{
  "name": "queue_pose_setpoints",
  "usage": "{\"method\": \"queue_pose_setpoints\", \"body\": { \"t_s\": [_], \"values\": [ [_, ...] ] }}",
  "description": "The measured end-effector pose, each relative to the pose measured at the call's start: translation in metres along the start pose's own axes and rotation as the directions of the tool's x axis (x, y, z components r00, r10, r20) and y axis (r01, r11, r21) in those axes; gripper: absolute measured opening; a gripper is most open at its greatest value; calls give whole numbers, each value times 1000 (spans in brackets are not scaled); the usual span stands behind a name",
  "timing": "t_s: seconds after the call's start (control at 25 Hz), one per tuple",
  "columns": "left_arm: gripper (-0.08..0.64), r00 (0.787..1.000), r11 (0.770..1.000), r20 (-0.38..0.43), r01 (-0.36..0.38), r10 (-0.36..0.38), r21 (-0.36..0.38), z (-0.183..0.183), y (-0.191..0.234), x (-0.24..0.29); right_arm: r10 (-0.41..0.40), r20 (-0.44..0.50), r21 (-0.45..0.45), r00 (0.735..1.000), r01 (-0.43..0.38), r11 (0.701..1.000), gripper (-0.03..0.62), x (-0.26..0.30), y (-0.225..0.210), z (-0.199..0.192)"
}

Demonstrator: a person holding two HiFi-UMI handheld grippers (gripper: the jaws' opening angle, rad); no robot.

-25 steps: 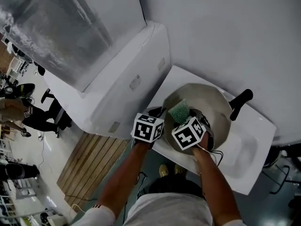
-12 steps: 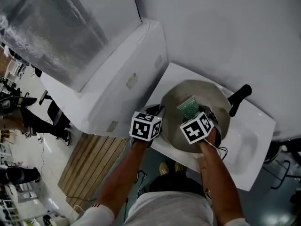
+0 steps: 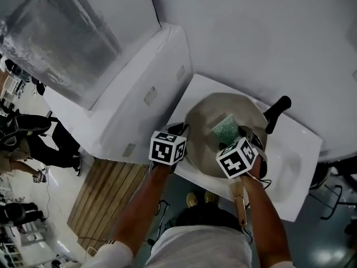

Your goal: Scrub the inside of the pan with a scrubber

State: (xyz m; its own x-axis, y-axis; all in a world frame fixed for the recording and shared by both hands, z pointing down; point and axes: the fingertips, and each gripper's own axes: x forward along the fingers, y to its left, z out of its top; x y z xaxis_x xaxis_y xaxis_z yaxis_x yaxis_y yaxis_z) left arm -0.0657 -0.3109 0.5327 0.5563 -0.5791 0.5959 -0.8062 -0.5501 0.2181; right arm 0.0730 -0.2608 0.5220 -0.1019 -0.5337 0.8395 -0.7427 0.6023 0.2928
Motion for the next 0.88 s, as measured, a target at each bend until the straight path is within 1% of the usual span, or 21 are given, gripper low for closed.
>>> {"method": "queue_pose_setpoints", "body": {
  "t_s": [0.2,0.32,0.4,0.52,0.88],
  "values": [
    [60,1000,1000,-1,-1,1,-1,0,0,0,91,31,-31,995,-90,995,353,-4,49,12],
    [60,1000,1000,-1,-4,4,-3,0,0,0,132,13,-39,991,-131,991,353,4,70,10],
    [60,1000,1000,0,-7,7,-7,-1,0,0,143,-9,-51,990,-144,988,353,11,77,5],
    [60,1000,1000,0,-11,11,-6,-1,0,0,120,-30,-76,992,-122,990,353,16,70,-2],
    [60,1000,1000,-1,-14,14,2,-1,0,0,-6,-73,-87,997,-1,996,353,5,15,-30]
  ]
}}
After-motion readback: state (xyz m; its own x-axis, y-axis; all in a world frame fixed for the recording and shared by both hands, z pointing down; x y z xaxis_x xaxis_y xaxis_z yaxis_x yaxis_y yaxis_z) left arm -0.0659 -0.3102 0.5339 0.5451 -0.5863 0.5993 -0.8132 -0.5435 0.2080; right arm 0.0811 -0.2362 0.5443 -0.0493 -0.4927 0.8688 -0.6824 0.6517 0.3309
